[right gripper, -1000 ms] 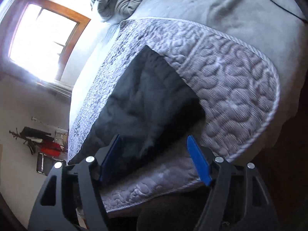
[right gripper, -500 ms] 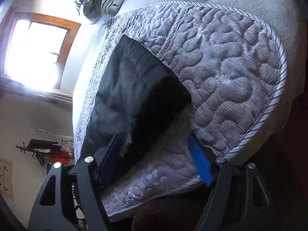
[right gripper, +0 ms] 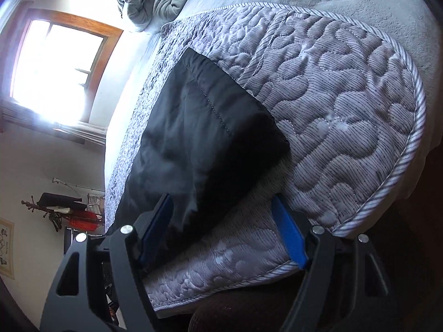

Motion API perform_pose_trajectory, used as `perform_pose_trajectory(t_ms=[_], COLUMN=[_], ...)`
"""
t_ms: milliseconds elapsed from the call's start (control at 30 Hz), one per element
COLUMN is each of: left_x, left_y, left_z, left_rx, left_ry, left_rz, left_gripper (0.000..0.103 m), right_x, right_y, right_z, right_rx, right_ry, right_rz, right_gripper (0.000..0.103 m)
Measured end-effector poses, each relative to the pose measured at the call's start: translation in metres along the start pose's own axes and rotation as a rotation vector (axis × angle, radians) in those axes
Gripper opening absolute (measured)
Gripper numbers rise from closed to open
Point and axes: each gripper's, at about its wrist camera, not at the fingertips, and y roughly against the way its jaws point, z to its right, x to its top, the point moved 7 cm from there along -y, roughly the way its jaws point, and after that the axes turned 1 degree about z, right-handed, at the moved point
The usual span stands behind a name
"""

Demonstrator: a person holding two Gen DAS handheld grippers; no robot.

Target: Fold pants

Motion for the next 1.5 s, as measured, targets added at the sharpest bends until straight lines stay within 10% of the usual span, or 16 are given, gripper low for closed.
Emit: perform_pose_trajectory(t_ms=[233,667,733,800,867,1233,1500], left_x=[0.000,-0.001,-0.001,-0.001,-0.001,-0.016,-0.036], left_y=[0.006,-0.001,-0.003,-0.005,-0.007,-0.010,-0.031], left_z=[0.000,0.008,0.008,0.006,0.008,0.054,0.058], left_rx=[-0.031,0.015,0.014,0.012,0.016,-0.042,-0.005], left_ry=[0.018,-0.038,-0.034,-0.026,-0.027,-0.057,-0.121], left_rz=[0.031,0.036,0.033,0.030,0.033,0.074,0.081], left_gripper=[0.018,0.017,0.017,0.017,0.016,0.011,0.013], right_x=[-0.001,0.016,0.023,0.029,0.035,0.092,0.103], right_y=[0.011,-0.010,-0.020,-0.027,-0.031,0.032,-0.016], right_z=[0.013,-0.008,-0.010,-0.012,-0.017,-0.150,-0.043], right_rx=[0.041,0.038,0.004,-0.016,0.022,0.155,-0.160], right_ry=[-0.073,-0.030,-0.035,-0.016,-0.026,0.333,0.169], right_rz=[0.014,0.052,0.038,0.036,0.026,0.180,0.102], right_gripper=[0.073,0.077,0.071,0.031,0.020,0.014,0.014])
